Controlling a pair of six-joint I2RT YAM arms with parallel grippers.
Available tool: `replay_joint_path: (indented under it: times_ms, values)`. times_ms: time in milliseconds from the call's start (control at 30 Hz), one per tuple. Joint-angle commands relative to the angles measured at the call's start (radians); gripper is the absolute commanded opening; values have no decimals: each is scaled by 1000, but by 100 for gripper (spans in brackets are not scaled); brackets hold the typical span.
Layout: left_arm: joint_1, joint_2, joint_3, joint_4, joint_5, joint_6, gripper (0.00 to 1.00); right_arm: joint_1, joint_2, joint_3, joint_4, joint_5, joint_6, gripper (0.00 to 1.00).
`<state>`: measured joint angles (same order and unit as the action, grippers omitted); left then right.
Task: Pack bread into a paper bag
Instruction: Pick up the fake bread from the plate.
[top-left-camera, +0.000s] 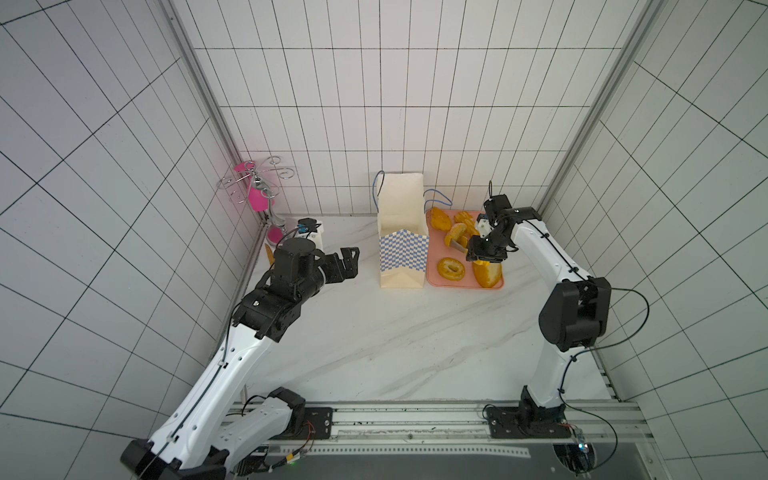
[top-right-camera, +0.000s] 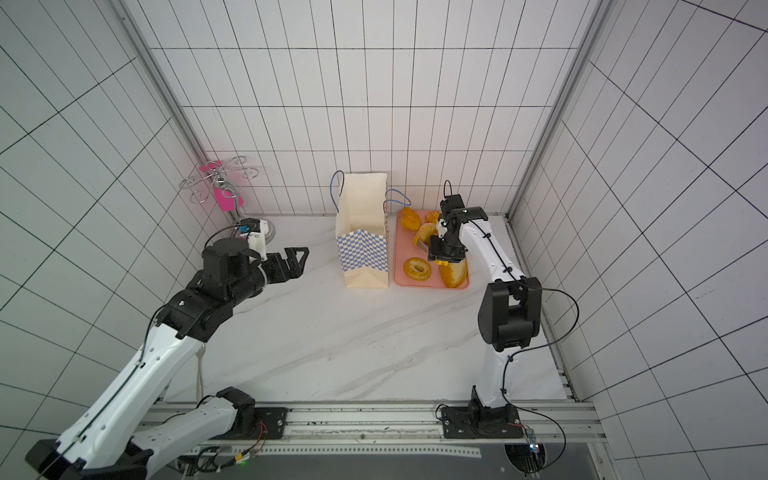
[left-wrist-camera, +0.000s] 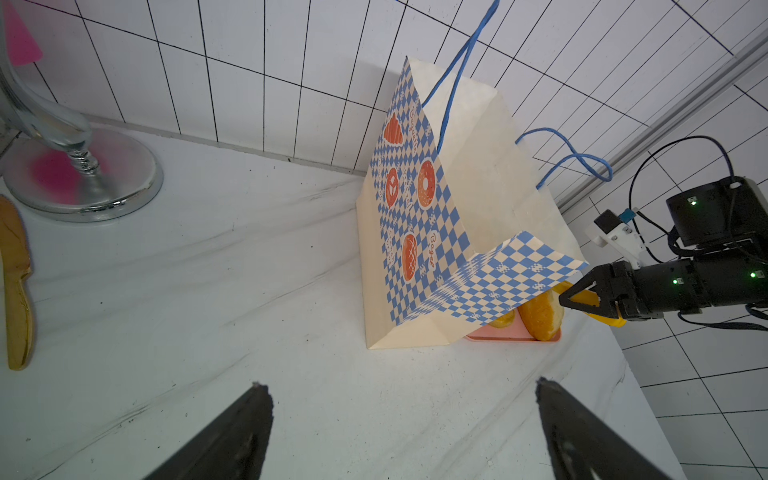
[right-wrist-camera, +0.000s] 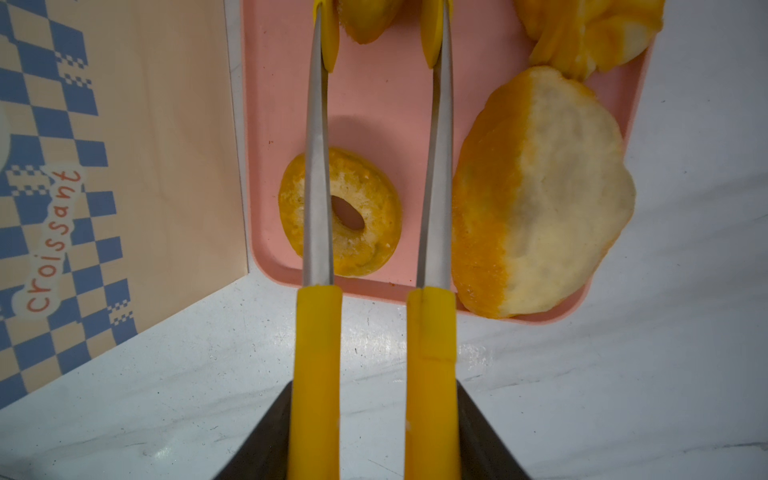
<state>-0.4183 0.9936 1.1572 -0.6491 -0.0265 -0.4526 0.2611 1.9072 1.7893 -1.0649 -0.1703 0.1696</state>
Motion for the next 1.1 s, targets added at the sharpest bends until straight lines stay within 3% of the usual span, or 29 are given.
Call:
replay_joint_path:
  times_ms: [0, 233, 700, 1067]
  values:
    - [-4, 4, -4, -1, -12, 15, 99, -10, 32, 74, 26, 18, 7, 50]
    - [-5, -1, -4, -3, -5, 7, 99, -20, 32, 74, 30, 41, 24, 35]
    - [-8, 1, -2, 9, 16, -17, 99, -25, -151, 11, 35, 80, 16, 33]
    - [-33, 21, -3, 22, 13, -24, 99, -21, -286, -7, 33, 31, -21, 32]
